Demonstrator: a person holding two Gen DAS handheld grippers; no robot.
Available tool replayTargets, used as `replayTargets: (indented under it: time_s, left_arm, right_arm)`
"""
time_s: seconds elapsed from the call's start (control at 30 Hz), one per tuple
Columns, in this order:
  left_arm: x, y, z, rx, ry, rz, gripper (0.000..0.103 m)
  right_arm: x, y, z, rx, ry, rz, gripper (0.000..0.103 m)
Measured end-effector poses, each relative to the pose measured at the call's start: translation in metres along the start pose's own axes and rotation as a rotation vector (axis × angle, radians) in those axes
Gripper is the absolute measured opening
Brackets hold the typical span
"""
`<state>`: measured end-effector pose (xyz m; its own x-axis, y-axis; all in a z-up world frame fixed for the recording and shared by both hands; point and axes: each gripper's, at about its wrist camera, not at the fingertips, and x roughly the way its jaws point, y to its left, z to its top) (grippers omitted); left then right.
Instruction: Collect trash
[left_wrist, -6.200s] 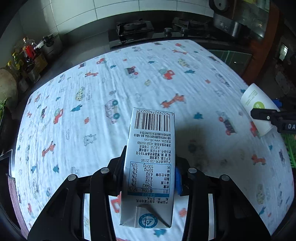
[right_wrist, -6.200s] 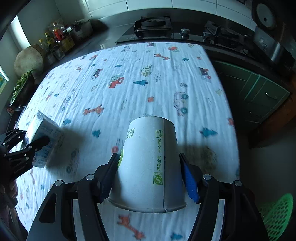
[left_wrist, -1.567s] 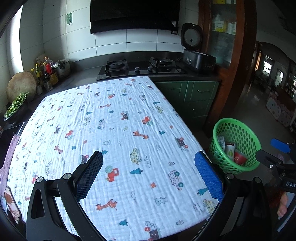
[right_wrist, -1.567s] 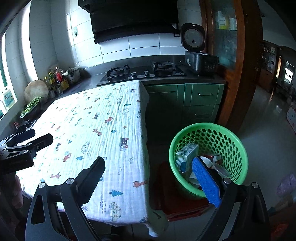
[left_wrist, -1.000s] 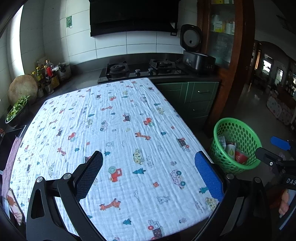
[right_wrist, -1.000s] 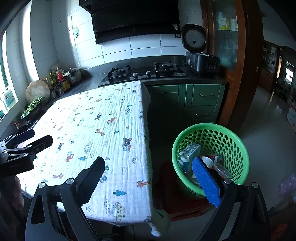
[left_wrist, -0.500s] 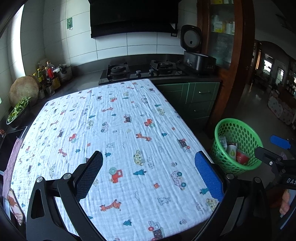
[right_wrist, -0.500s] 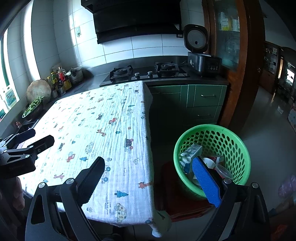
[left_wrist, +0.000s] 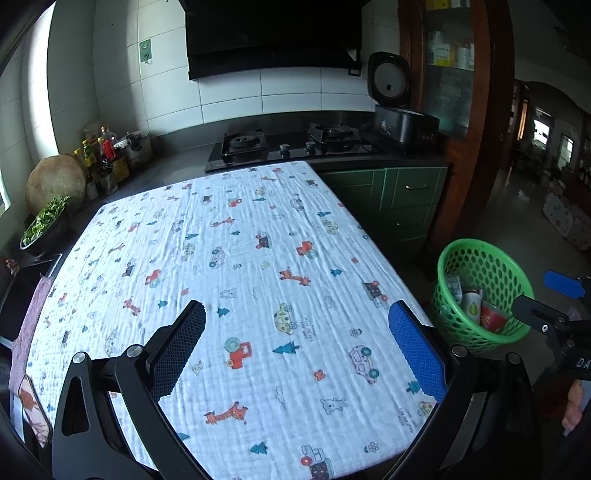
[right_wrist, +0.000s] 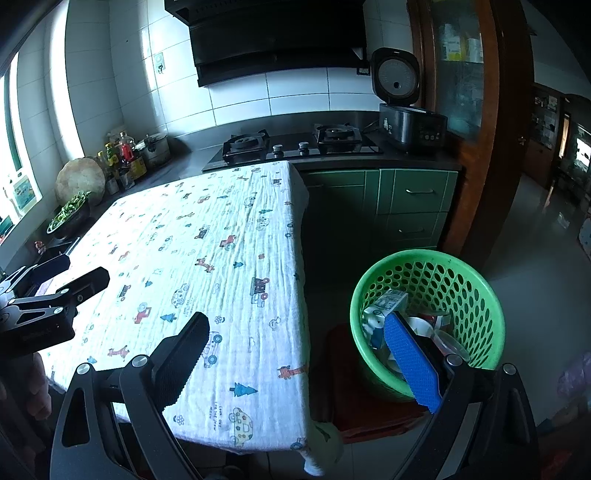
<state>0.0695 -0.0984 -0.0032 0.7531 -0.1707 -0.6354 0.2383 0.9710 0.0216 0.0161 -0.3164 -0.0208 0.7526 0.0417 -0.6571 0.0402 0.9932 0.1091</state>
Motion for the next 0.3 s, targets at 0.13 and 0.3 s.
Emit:
replayTargets:
  time_s: [0.13, 0.3]
  left_arm:
    - [0.0034, 0.0016, -0.0002, -0.015, 0.015, -0.003, 0.098]
    - [0.0053, 0.0017, -0.0002, -0.017, 0.019, -0.005, 0.098]
  right_arm:
    - [0.0045, 0.0013, -0.0007, -0.008, 0.008, 0.009, 0.092]
    - [0.0073, 0.0008, 0.0005, -0.013, 0.011, 0.020, 0.092]
